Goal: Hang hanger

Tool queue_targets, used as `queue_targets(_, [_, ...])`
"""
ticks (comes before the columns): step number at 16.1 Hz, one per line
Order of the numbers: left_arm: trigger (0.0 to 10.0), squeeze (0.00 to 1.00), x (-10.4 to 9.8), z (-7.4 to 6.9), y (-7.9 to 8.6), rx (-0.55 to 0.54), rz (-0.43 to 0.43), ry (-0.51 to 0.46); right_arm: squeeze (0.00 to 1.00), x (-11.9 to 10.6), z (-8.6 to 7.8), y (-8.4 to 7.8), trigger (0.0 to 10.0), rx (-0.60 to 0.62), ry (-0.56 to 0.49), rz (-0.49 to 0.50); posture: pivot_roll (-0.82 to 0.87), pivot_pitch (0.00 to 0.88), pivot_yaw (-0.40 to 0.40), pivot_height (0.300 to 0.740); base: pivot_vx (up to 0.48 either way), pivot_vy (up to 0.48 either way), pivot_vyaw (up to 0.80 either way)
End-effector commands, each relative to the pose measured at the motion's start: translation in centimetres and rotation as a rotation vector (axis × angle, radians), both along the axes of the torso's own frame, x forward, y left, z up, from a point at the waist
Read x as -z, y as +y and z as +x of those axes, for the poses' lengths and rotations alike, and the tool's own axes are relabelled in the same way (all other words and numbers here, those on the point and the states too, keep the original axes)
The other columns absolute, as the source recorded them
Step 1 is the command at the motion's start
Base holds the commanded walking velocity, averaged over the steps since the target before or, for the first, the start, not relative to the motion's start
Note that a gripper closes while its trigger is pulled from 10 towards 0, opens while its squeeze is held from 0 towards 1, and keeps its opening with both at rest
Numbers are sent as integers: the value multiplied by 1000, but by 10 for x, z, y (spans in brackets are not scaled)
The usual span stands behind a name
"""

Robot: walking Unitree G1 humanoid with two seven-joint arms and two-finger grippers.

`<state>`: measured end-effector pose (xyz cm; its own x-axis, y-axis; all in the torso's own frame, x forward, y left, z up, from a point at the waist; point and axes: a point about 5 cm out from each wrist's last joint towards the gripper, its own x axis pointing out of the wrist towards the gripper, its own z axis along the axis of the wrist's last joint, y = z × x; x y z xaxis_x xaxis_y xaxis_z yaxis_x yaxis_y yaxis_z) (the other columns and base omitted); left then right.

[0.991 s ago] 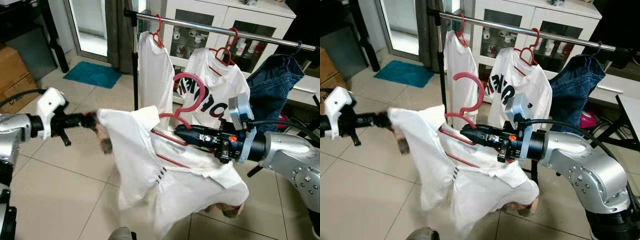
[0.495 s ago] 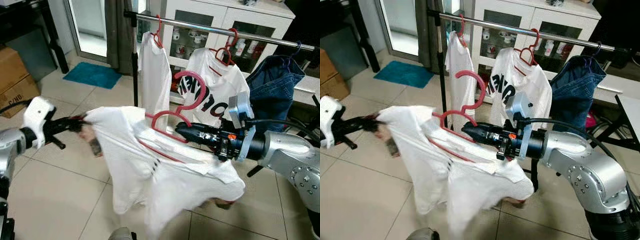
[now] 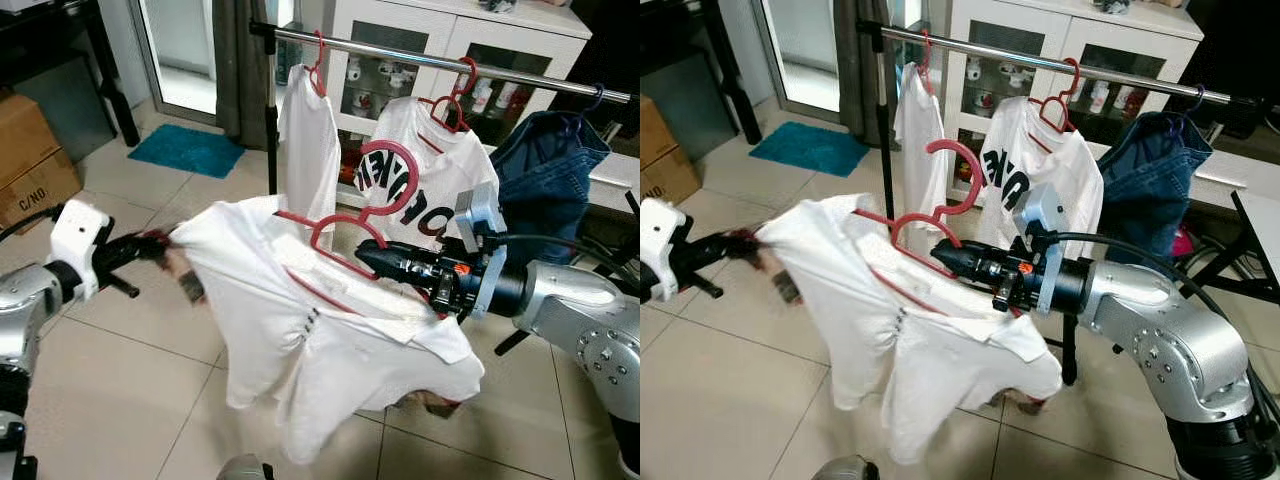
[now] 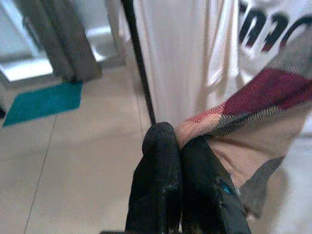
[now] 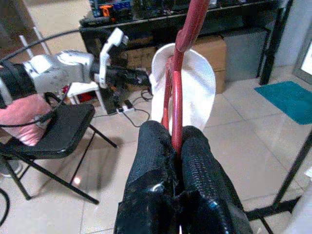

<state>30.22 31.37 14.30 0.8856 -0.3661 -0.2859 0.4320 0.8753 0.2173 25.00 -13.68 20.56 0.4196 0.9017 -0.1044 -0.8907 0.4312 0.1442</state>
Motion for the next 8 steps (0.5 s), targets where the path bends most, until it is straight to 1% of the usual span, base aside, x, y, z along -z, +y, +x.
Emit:
queue_targets(1, [10000,1000,-21,7,-7,32,-45,-98,0,-3,4,-4,10000,42,-22,-12,-9,0,-35,740,0,0,0])
queue_targets(3, [10000,1000,-35,9,-14,63,-102,-152,0,4,8,-6,10000,107,-5,-29,-8,0,-36,740,0,0,0])
queue_targets(4, [10000,1000,-46,7,-23,86,-167,-205,0,17,12,-12,10000,211,-1,-89,0,0,-45,740,0,0,0])
queue_targets(6, [10000,1000,-44,5,-28,39,-181,-211,0,29,14,-16,10000,291,12,-125,0,0,-45,740,0,0,0])
queue_targets(7, [10000,1000,-36,3,-38,-1,-173,-181,0,38,16,-18,10000,373,13,-134,3,0,-40,740,0,0,0])
queue_targets(8, [10000,671,-28,0,-55,3,-178,-160,0,47,19,-19,10000,473,24,-114,8,0,-41,740,0,0,0])
